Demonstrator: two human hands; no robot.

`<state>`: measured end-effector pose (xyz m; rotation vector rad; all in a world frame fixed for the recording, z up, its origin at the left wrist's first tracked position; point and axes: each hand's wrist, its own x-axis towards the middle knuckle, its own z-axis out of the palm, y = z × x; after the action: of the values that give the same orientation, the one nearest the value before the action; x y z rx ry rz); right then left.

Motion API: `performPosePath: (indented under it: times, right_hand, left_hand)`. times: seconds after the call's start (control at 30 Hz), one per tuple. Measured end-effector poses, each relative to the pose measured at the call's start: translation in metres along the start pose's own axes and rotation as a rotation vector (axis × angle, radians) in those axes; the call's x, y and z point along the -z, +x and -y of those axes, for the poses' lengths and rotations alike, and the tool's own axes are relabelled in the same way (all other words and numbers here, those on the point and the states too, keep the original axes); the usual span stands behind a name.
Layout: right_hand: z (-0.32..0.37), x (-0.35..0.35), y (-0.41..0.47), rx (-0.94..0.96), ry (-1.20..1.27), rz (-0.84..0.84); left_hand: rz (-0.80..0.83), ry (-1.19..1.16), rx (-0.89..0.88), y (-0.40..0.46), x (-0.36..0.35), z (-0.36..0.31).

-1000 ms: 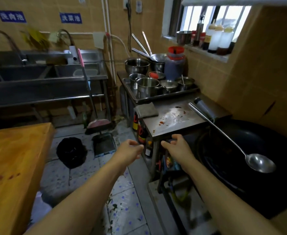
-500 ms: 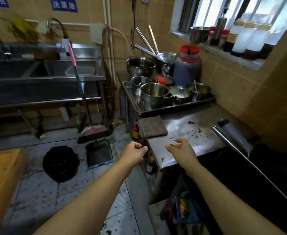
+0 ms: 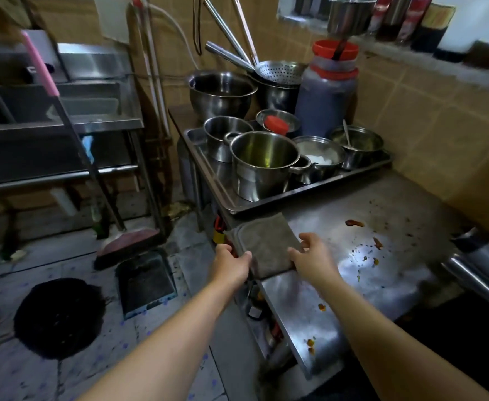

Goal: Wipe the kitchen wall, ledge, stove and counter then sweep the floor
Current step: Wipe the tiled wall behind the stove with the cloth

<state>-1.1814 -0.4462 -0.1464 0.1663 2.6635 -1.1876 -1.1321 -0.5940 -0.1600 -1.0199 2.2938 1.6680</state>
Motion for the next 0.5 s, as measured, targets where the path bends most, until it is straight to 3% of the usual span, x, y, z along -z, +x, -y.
performPosePath:
  times: [0.13,0.33,0.5]
  right_hand:
    - [-0.005,-0.012,0.035,-0.022,-0.142,-0.034]
    - [0.000,-0.028,0.057,-0.104,-0.371,-0.028]
    - [0.004,-0.031,0.060,-0.156,-0.356,0.003]
  left_hand:
    - [-0.024,0.019,0.041,0.035,-0.016,-0.003]
    - [-0.006,-0.132,0.191,0.058,-0.034,0.002]
    - [-0.006,-0.221,0.248,0.061,-0.036,0.008]
